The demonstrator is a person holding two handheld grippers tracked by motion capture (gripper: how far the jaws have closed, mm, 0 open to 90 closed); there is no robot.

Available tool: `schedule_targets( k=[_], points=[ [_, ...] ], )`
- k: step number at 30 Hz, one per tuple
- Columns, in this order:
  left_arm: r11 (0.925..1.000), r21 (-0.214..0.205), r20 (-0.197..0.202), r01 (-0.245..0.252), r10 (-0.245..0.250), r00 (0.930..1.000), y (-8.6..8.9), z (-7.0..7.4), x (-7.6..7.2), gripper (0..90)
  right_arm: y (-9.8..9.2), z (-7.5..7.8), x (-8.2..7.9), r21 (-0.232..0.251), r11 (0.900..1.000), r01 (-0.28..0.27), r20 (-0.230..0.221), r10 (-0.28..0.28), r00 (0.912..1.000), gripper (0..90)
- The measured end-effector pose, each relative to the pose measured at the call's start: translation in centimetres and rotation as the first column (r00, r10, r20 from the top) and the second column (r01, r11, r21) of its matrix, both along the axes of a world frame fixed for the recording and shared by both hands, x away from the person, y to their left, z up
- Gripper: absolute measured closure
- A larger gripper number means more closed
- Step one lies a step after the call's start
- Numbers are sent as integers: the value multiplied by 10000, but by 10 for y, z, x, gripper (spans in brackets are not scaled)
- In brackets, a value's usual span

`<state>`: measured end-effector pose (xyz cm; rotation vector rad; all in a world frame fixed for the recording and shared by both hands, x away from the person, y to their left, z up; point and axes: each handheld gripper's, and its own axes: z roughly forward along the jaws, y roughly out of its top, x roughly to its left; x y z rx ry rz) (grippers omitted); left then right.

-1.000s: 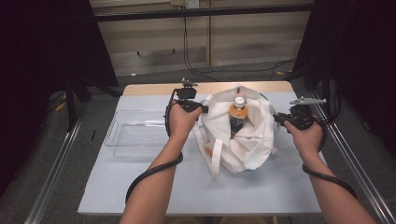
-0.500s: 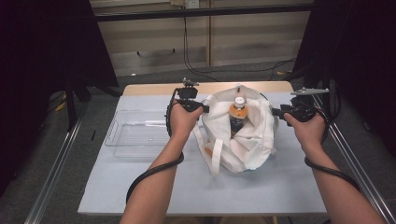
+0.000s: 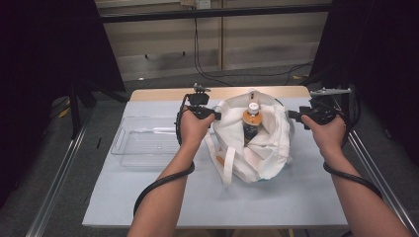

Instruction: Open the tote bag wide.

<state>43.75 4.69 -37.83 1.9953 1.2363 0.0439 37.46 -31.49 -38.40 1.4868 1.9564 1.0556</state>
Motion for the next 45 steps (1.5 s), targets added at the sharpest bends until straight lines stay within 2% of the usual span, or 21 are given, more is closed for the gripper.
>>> schedule_targets(
  k=[5,8,10,19,28,32,35,38,43,45],
  points=[
    [10000,12,-22,53,-52,10000,0,0,0,871,1,3,1,86,9999,73,55,-73,10000,417],
    [10000,28,-16,91,-91,10000,-1,1,1,871,3,7,3,318,9991,283,180,-289,9994,319],
    [10000,33,-15,54,-54,10000,-1,0,1,871,6,8,4,425,9987,275,16,-276,9996,296],
    [10000,23,-48,45,-45,10000,0,-2,0,869,17,10,9,980,9949,238,-214,-218,9995,193],
    [10000,-4,-21,50,-50,10000,-1,-2,0,867,17,6,9,1016,9941,379,-436,-336,9985,179],
    [10000,-5,-6,48,-48,10000,-1,-2,0,868,14,10,9,1005,9940,429,-346,-396,9986,176],
    [10000,9,5,58,-58,10000,-1,-2,0,866,15,13,8,1183,9921,408,-13,-409,9992,164],
    [10000,-27,-23,47,-47,10000,-1,-2,0,866,17,14,8,1183,9924,330,-7,-332,9994,157],
    [10000,-27,-23,72,-72,10000,-1,-2,0,866,23,9,10,1061,9943,91,-312,-58,9995,162],
    [10000,-10,-15,67,-67,10000,-1,-2,0,865,24,7,11,1074,9942,-54,-428,101,9990,214]
  ],
)
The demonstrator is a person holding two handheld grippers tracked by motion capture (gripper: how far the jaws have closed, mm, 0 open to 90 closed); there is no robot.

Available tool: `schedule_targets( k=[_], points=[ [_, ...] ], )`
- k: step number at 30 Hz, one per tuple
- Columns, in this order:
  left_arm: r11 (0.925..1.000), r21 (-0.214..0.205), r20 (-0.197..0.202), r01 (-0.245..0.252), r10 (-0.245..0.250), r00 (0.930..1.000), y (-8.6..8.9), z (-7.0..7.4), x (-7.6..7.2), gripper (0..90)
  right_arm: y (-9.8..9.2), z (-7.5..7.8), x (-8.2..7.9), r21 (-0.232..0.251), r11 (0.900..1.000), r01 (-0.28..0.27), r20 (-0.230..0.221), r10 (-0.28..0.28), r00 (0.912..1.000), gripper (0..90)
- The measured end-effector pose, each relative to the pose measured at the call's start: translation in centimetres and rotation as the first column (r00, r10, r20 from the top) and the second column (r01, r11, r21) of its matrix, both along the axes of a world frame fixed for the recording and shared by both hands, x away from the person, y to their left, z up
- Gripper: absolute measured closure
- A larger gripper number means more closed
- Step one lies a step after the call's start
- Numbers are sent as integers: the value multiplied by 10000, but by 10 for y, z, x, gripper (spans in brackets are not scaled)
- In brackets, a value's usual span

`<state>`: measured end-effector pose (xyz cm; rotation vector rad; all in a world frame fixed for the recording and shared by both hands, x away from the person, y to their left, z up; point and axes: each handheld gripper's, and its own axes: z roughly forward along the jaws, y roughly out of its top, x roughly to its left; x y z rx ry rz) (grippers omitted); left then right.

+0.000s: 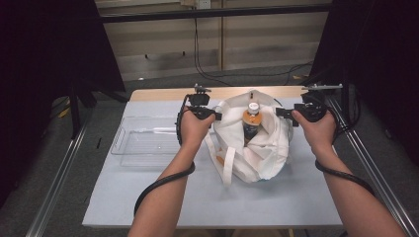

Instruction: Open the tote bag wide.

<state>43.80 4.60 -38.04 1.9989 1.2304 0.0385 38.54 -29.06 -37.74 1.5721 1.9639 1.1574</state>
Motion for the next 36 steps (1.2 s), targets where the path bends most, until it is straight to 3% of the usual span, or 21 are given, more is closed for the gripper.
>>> schedule_targets(
  k=[2,4,5,6,8,12,17,23,27,36],
  points=[
    [10000,5,-4,-8,8,10000,0,0,0,866,1,0,0,-33,10000,-40,-1,40,10000,225],
    [10000,31,-11,-34,34,10000,0,-1,1,868,2,-1,-1,-280,9996,-79,-30,78,10000,276],
    [10000,73,10,-61,61,10000,0,-2,1,869,2,-3,-1,-412,9988,-245,-78,242,9997,356],
    [9999,70,43,-97,97,9999,1,-3,1,870,2,-4,-1,-605,9979,-222,-73,218,9997,356],
    [9999,16,31,-160,160,9999,2,-4,2,871,0,-7,-1,-465,9988,-124,-123,118,9999,366],
    [9998,95,47,-150,149,9999,2,-5,2,871,-1,-11,-1,-443,9985,-313,-174,306,9994,483],
    [9999,88,33,-102,101,9999,2,-5,3,872,1,-16,-1,-807,9954,-519,-227,503,9985,655],
    [9999,63,-28,-90,90,10000,5,-8,5,873,4,-24,-1,-700,9944,-787,-392,761,9963,875],
    [9998,-21,-64,-194,194,9998,6,-10,6,874,4,-29,0,-806,9933,-831,-421,799,9959,896],
    [9991,375,-123,-196,201,9997,5,-14,10,878,-1,-42,1,-839,9939,-720,-619,669,9958,899]
  ],
)
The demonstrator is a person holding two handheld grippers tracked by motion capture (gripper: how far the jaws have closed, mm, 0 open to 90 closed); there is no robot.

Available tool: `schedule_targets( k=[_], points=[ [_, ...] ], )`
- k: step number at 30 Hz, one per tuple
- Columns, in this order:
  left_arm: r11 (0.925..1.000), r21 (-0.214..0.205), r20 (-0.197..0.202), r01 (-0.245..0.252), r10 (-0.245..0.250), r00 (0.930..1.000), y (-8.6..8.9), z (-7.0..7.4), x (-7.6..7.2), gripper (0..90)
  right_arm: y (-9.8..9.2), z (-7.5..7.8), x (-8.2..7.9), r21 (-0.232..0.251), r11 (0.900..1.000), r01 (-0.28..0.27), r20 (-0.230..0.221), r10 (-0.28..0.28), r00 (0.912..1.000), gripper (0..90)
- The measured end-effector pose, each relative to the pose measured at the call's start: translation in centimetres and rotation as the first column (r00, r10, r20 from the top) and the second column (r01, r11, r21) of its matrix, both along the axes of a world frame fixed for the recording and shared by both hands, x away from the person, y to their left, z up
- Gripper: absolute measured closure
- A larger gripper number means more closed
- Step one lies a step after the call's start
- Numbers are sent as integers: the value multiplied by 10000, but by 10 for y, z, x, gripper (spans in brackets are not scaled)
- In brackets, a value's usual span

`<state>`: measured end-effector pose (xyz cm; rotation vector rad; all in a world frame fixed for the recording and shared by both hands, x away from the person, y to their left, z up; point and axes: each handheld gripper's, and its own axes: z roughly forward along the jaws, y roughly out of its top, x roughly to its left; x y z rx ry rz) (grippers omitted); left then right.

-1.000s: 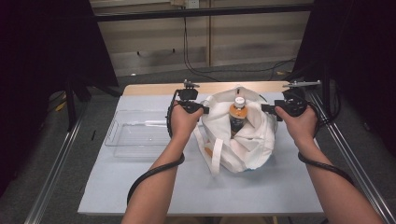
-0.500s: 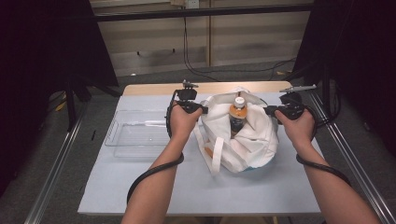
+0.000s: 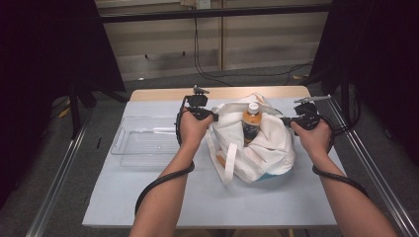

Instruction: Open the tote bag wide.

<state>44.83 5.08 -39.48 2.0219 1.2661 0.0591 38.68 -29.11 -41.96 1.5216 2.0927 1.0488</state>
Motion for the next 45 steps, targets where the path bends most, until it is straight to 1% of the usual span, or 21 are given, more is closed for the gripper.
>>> schedule_targets(
  k=[2,4,5,11,12,14,18,19,26,27,29,30,32,33,34,35,37,38,40,44,45],
  points=[
    [10000,-28,-38,-25,25,10000,0,-1,0,879,-1,-2,0,16,10000,22,-25,-22,10000,900],
    [10000,71,-38,-28,28,10000,0,-2,0,879,-1,-5,0,30,10000,25,-61,-24,10000,899],
    [9997,231,-29,-70,71,10000,0,-5,1,879,-2,-7,0,20,10000,57,-89,-57,9999,899],
    [9989,470,-66,1,2,10000,-1,-8,2,878,-4,-14,2,41,10000,88,-190,-87,9998,899],
    [9988,486,-72,16,-13,10000,-1,-8,2,878,-4,-14,2,92,9999,117,-315,-114,9994,899],
    [9989,477,-79,0,3,10000,-1,-8,2,878,-4,-15,2,63,9999,124,-286,-122,9995,899],
    [9995,314,-100,-54,57,9999,0,-9,2,869,-4,-14,2,49,9999,121,-176,-120,9998,899],
    [9996,281,-58,44,-43,10000,0,-8,2,862,-4,-12,1,35,9999,144,-120,-144,9998,898],
    [9999,-121,201,91,-89,9998,2,1,2,740,-1,-7,0,-84,9999,66,3,-66,10000,898],
    [9999,-97,370,121,-118,9992,2,5,2,714,0,-5,0,-92,9999,76,34,-76,10000,898],
    [9997,-204,487,138,-128,9987,1,9,2,684,0,-3,0,-226,9997,47,65,-46,10000,898],
    [9996,-237,651,178,-162,9977,-1,12,3,663,1,-3,0,-135,9999,58,43,-58,10000,898],
    [9994,-282,676,182,-162,9976,-2,13,3,664,1,-2,0,-175,9998,49,63,-48,10000,898],
    [9991,-343,849,234,-204,9962,-4,17,5,662,2,-2,0,-205,9998,33,112,-31,9999,898],
    [9991,-343,849,234,-204,9962,-4,17,5,654,2,-2,0,-225,9997,28,119,-25,9999,898],
    [9986,-474,1069,225,-173,9941,-7,20,8,640,2,-1,-1,-239,9997,107,61,-105,9999,898],
    [9986,-451,1005,291,-244,9946,-9,21,10,643,2,0,-1,-219,9997,89,78,-88,9999,898],
    [9988,-403,1148,262,-214,9932,-13,21,12,644,2,0,-1,-212,9998,69,94,-67,9999,898],
    [9987,-422,1140,288,-239,9932,-15,20,14,650,2,1,-1,-289,9996,43,141,-39,9999,898],
    [9982,-521,1121,283,-223,9934,-22,11,20,635,4,1,-1,-278,9996,23,117,-20,9999,898],
    [9984,-521,1145,238,-177,9933,-25,6,23,628,4,1,0,-309,9995,-23,150,28,9999,898]
  ],
)
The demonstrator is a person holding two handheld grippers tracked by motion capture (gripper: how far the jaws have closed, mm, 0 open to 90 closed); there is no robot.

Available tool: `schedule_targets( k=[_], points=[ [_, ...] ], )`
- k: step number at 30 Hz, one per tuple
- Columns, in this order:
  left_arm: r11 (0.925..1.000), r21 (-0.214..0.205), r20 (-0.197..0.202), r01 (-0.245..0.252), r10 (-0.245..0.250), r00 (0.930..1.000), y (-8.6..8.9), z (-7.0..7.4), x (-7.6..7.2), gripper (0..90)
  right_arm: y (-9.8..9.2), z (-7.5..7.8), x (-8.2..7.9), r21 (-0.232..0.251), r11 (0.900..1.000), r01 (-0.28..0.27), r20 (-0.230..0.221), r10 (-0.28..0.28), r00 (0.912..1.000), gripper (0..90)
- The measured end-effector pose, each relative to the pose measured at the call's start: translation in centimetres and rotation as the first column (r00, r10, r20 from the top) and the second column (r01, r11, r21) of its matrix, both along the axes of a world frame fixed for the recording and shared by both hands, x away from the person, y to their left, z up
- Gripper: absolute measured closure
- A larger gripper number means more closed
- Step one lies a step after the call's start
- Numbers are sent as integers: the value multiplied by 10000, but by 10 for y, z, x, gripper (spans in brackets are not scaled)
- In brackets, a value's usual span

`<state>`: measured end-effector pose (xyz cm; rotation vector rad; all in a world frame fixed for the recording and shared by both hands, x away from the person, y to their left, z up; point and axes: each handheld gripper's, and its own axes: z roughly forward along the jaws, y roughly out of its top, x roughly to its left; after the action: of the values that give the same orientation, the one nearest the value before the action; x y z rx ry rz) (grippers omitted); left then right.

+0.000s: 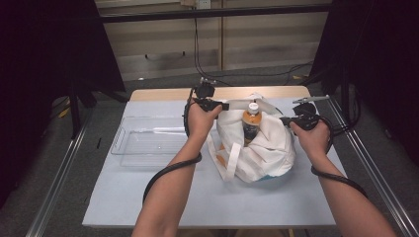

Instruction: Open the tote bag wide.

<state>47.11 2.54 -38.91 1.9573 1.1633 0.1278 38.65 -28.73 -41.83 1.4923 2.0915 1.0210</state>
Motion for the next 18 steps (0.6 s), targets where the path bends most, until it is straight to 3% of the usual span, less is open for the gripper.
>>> schedule_targets(
  k=[2,5,6,18],
  points=[
    [10000,4,-53,-65,65,10000,-3,-4,2,652,1,0,0,-26,10000,12,-8,-12,10000,897],
    [9998,121,-334,-140,144,9993,-4,-6,3,809,0,0,0,-26,10000,-37,24,37,10000,898],
    [9987,463,-383,-201,219,9990,-5,-9,4,816,0,-1,1,23,10000,-38,5,38,10000,898],
    [9925,1097,-850,-543,638,9943,-1,-25,9,820,-1,-11,2,79,9999,94,-140,-93,9999,898]
  ],
)
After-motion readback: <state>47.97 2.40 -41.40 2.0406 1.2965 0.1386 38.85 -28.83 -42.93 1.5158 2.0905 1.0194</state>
